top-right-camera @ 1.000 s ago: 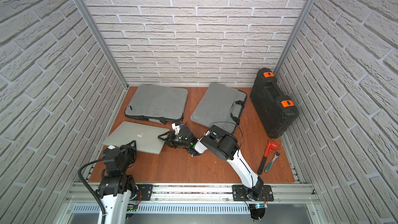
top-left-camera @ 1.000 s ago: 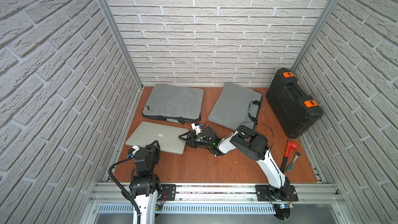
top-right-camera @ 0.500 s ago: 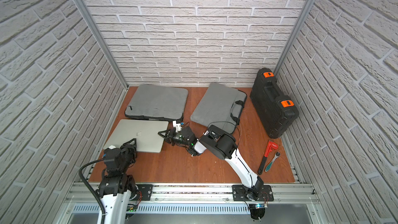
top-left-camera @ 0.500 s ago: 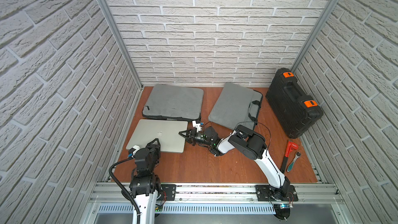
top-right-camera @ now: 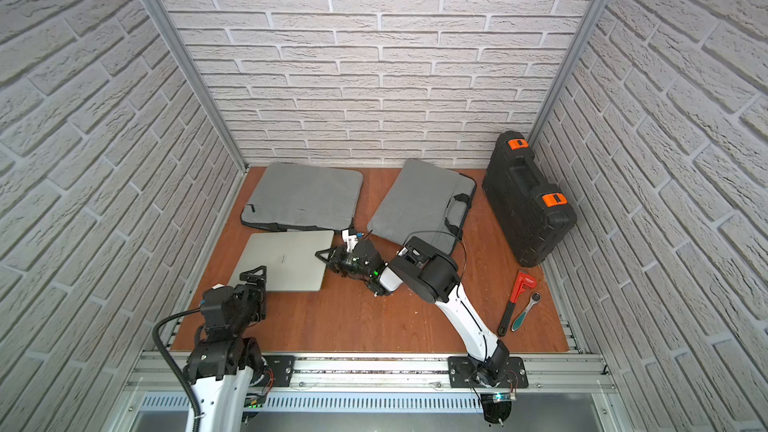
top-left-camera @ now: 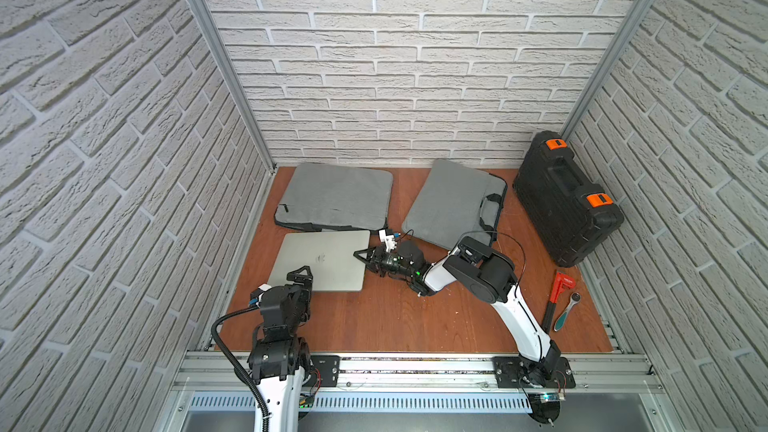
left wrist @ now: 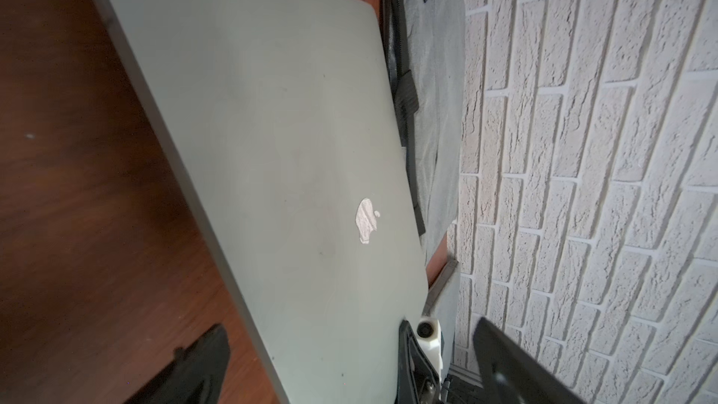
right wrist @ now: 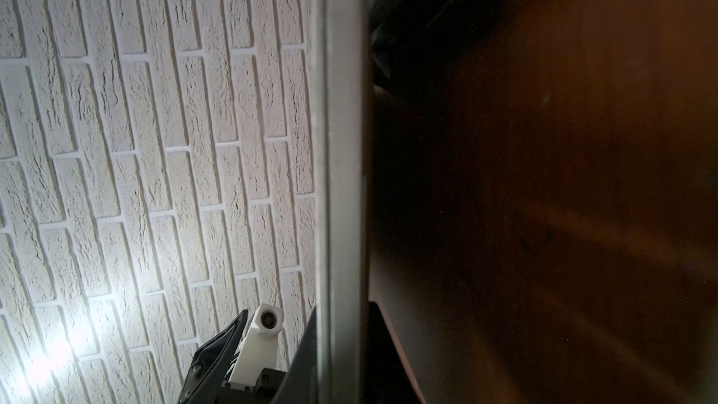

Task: Open the zippered laptop bag and take out the laptop
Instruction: Place the laptop at the center of the board.

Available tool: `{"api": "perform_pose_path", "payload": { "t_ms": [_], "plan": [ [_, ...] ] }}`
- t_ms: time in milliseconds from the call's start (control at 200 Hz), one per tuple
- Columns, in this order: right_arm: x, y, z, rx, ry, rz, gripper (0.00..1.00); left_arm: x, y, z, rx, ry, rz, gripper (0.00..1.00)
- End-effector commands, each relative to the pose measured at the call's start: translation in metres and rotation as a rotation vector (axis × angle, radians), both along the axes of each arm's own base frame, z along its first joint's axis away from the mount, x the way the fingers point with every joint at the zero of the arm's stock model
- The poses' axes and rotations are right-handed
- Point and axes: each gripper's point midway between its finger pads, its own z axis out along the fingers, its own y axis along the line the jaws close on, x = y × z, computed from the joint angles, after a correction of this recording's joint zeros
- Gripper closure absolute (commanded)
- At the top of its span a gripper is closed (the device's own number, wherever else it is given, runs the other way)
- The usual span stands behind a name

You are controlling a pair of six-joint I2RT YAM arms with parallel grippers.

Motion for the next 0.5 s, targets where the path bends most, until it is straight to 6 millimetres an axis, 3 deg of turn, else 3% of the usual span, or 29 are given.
{"api": "perform_pose_path", "payload": {
  "t_ms": [0, 170, 375, 495],
  "plan": [
    [0.018, -0.013, 0.131, 0.254, -0.277, -0.056, 0.94, -0.001, -0.005, 0.021, 0.010, -0.046, -0.031, 0.02],
    [0.028, -0.023, 0.141, 0.245, -0.306, -0.070, 0.94, -0.006, -0.009, 0.035, -0.016, -0.052, -0.042, 0.02],
    [0.022, -0.027, 0.138, 0.201, -0.318, -0.061, 0.94, -0.009, -0.010, 0.087, 0.026, -0.149, -0.062, 0.02],
    [0.011, -0.021, 0.132, 0.183, -0.312, -0.037, 0.94, -0.002, -0.009, 0.105, 0.081, -0.155, -0.084, 0.02]
  ]
}}
